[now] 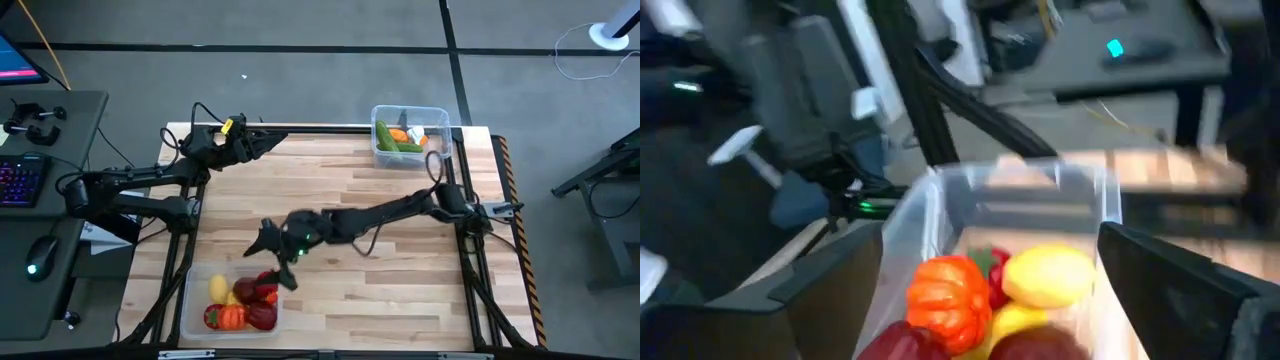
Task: Sort produce into baskets
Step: Return to Home Position
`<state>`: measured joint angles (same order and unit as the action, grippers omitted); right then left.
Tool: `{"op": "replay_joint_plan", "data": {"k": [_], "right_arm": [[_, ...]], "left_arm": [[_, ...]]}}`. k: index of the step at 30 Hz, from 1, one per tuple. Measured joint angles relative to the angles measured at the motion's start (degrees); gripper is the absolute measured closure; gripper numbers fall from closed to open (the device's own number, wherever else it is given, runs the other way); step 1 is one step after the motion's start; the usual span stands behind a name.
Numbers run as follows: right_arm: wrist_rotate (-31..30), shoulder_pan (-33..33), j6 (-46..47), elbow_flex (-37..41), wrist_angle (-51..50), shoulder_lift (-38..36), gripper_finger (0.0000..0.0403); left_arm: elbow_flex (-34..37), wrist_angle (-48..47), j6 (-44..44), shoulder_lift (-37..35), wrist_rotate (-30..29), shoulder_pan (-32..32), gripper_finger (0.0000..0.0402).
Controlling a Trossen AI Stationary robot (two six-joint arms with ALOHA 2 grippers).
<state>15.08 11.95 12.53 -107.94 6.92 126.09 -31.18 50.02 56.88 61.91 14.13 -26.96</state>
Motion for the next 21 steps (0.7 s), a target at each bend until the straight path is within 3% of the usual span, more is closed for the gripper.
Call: {"op": "replay_joint_plan", "data": {"k": [3,6,11,14,19,21], "right_arm": [[3.4,-2.0,-5.3,0.0,-4.2,-4.1,0.0044],[3.0,-4.3,-11.5,0.0,-14.8,-9.4,0.0044],[-6.0,-8.0,-18.1,0.0,-37.7,-17.8,0.0044],[-11.6,-9.8,-19.0,0.0,-49.6,-22.2,0.0044],[-17.5,-13.2,-17.0,0.0,-63.7,-28.2,0.0044],[-19.5,-14.5,-15.5,0.0,-67.5,-30.7,0.0044]], "left_arm": [[0.0,0.0,-1.3,0.0,1.0,0.0,0.0101],[0.0,0.1,-2.8,-0.1,2.6,0.0,0.0102],[0.0,0.1,-6.5,-0.6,8.1,-0.1,0.0134],[0.0,-0.1,-6.7,-1.3,13.9,-0.1,0.0188],[0.2,0.0,-6.6,-4.7,24.0,1.1,0.0351],[0.9,-0.6,-7.2,-6.8,26.1,2.0,0.0386]]}}
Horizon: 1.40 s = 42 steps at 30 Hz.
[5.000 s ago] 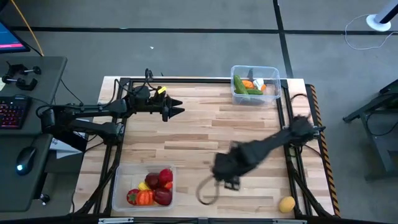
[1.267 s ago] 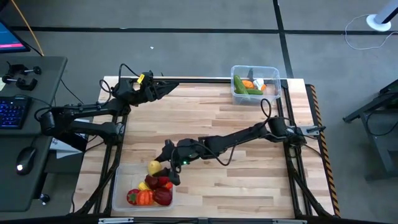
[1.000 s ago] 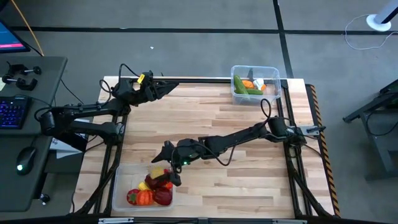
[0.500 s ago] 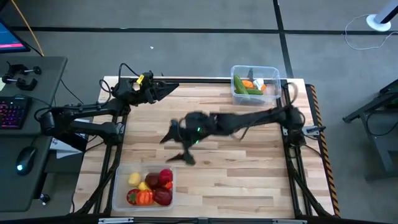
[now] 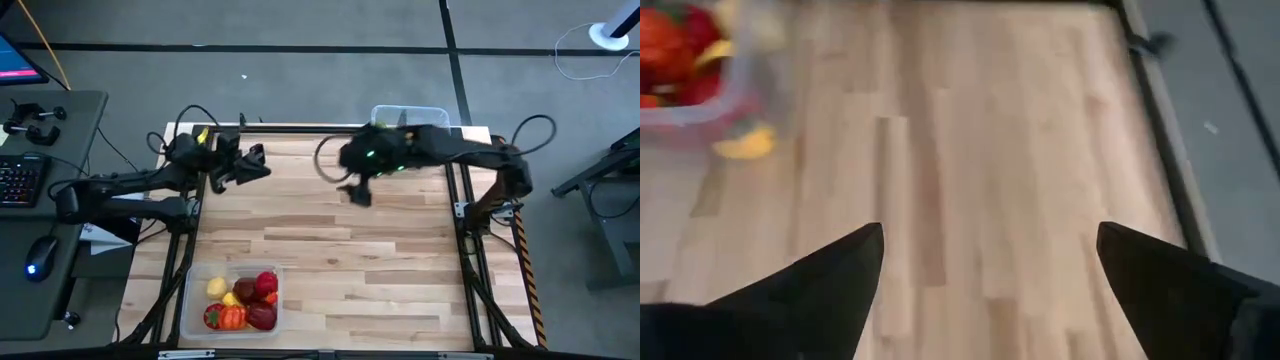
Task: Sort produce into baskets
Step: Return to Home Position
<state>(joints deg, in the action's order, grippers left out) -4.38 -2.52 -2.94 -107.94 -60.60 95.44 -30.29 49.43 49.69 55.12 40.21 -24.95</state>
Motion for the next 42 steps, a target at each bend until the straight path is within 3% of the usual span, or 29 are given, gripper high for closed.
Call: {"op": "replay_joint_plan", "data": {"k": [5,10,13,20,26,32,42], "right_arm": [[-3.2,-1.8,4.9,0.0,-5.5,-5.5,0.0044],[-8.3,-2.0,13.6,0.0,-12.0,-10.9,0.0044],[-11.9,-1.0,20.5,0.0,-16.1,-13.4,0.0044],[-20.0,4.4,33.8,0.0,-25.9,-18.3,0.0044],[-25.1,10.0,40.7,1.4,-28.6,-22.5,0.0044],[-28.4,14.6,48.7,10.2,-29.2,-30.3,0.0044],[-27.5,20.1,53.5,31.5,-18.9,-46.6,0.0044]], "left_arm": [[7.2,0.2,-4.9,-6.1,-5.1,3.3,0.0398],[16.4,1.1,-8.3,-10.0,-21.0,6.4,0.0401],[17.1,0.7,-8.9,-10.0,-27.2,7.1,0.0401],[13.9,-3.9,-14.4,-8.7,-29.0,12.0,0.0401],[17.5,-2.7,-16.3,-8.6,-41.2,20.4,0.0401],[21.6,0.4,-18.4,-8.8,-51.9,27.8,0.0401],[26.0,0.3,-19.3,-14.6,-51.0,26.8,0.0401]]}}
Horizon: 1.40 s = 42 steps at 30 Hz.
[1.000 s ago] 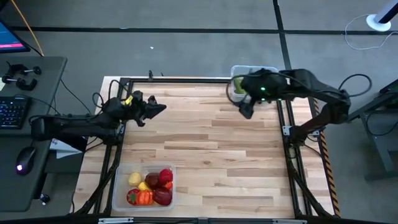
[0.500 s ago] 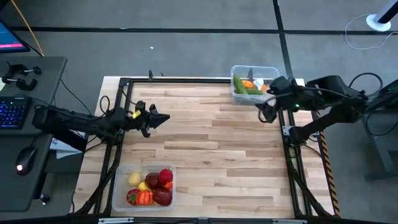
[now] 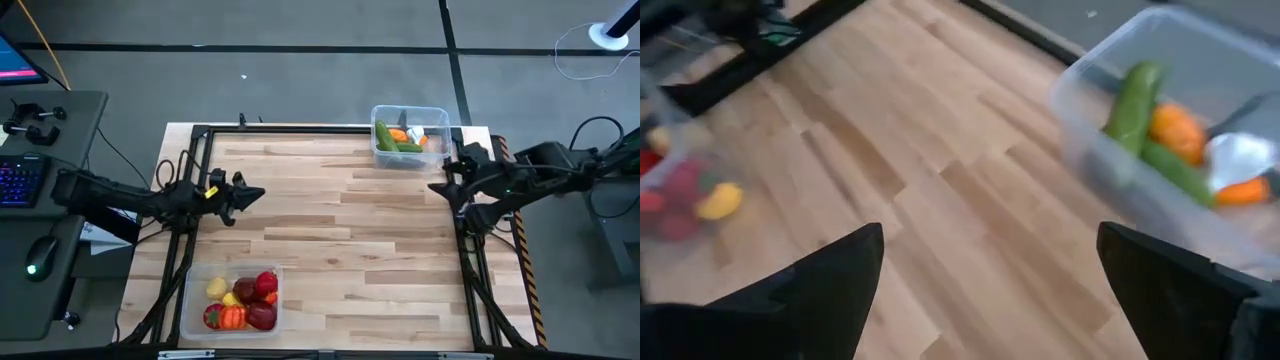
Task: Sort produce into baskets
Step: Return to Home Position
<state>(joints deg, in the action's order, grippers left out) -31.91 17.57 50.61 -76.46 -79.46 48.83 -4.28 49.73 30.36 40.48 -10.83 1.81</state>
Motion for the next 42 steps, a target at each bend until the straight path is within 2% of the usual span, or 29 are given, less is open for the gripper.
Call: {"op": "replay_joint_plan", "data": {"k": [7,16,21,24,29,34,38,42], "right_arm": [[3.9,3.1,1.1,7.5,6.9,-9.2,0.0044],[3.4,4.4,-1.4,8.0,7.3,-15.1,0.0044],[1.2,4.4,-4.6,8.0,7.4,-15.4,0.0044],[0.1,4.4,-7.9,10.6,11.3,-15.8,0.0044],[2.0,4.5,-13.3,25.2,30.3,-18.2,0.0044],[5.9,4.6,-20.7,44.1,61.7,-18.8,0.0045],[6.0,3.4,-26.8,55.6,85.5,-18.9,0.0045],[6.6,0.6,-31.5,62.5,98.0,-20.2,0.0045]], "left_arm": [[3.7,-1.6,2.7,-2.2,-4.7,0.1,0.0401],[3.6,-3.8,1.1,-2.3,-6.4,0.0,0.0401],[3.6,-10.2,6.9,-2.3,-6.4,-0.7,0.0401],[3.6,-12.1,10.9,-2.2,-6.0,-0.7,0.0401],[3.6,-12.2,12.9,-2.3,-4.5,-0.7,0.0401],[3.6,-12.2,13.0,-2.2,-4.5,-0.7,0.0401],[3.6,-12.2,13.0,-2.2,-4.5,-0.7,0.0401],[3.6,-12.3,13.0,-2.3,-4.5,-0.7,0.0401]]}}
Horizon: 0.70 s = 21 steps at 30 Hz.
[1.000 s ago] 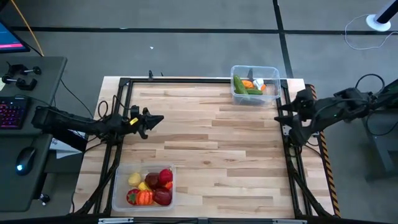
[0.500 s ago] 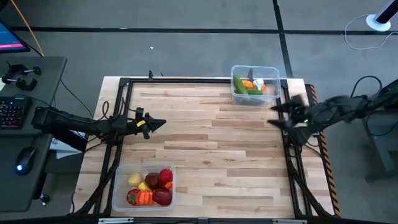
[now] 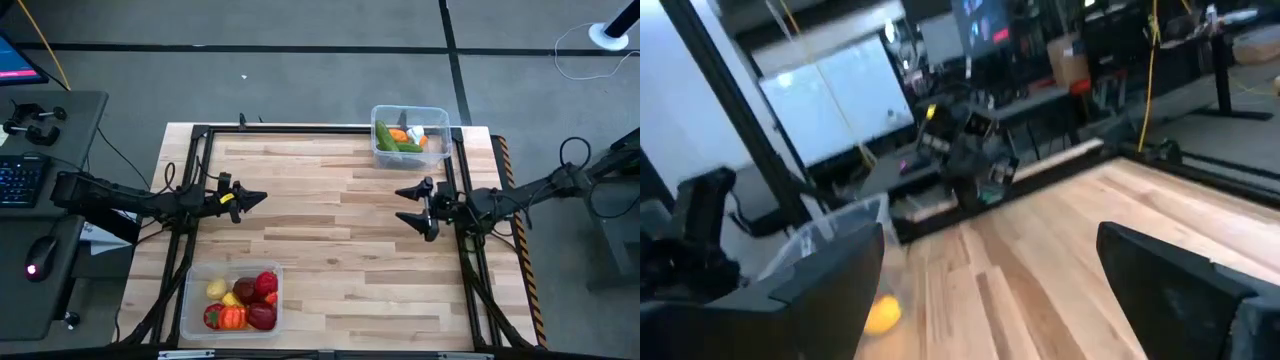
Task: Sort produce into baskets
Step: Return to Home Position
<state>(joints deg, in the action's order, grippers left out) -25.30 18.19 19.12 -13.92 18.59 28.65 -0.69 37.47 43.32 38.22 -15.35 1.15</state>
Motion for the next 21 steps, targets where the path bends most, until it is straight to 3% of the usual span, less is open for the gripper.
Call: {"op": "replay_joint_plan", "data": {"k": [7,14,21], "right_arm": [[7.3,-7.2,-1.4,5.5,0.3,-2.3,0.0045],[7.9,-10.0,-11.0,10.3,-1.1,-3.3,0.0045],[6.2,-10.0,-13.2,10.4,-11.7,-3.3,0.0045]], "left_arm": [[0.0,-0.1,0.0,0.0,0.0,0.0,0.0401],[0.0,-0.5,0.0,-0.2,0.0,0.0,0.0401],[0.0,-1.8,0.0,-3.8,0.0,0.0,0.0401]]}}
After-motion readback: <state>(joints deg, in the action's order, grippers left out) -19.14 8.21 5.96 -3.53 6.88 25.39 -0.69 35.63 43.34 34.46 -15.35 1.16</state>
